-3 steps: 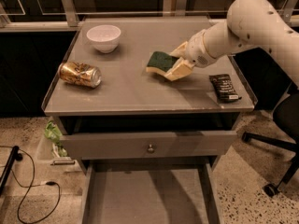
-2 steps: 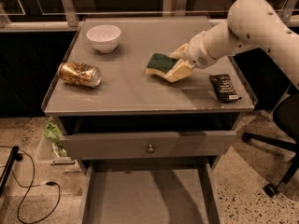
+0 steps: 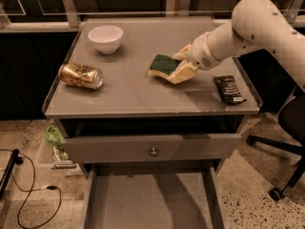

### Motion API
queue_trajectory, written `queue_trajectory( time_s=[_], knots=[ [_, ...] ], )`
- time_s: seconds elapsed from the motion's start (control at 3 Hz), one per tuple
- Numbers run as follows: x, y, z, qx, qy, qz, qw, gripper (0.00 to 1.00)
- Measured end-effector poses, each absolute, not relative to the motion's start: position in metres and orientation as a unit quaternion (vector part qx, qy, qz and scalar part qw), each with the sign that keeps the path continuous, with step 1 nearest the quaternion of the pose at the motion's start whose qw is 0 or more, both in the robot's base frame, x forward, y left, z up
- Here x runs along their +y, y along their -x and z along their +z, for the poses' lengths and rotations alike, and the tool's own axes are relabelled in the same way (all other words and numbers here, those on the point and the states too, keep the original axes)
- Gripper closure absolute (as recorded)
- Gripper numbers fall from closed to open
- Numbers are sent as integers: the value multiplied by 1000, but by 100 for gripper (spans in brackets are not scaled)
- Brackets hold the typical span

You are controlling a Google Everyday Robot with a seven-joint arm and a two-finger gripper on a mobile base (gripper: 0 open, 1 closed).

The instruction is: Pick sponge from middle drawer and place on counter

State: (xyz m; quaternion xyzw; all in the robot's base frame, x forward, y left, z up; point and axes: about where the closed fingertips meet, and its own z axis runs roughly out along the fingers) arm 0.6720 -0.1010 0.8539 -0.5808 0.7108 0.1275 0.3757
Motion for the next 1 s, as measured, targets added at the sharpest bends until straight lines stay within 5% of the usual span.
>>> queue_trajectory(
  time_s=[0.67,1.0],
  knots=[
    [-101,-672,854,711,581,128,376,11],
    [-101,-672,854,711,581,128,376,0]
  ],
)
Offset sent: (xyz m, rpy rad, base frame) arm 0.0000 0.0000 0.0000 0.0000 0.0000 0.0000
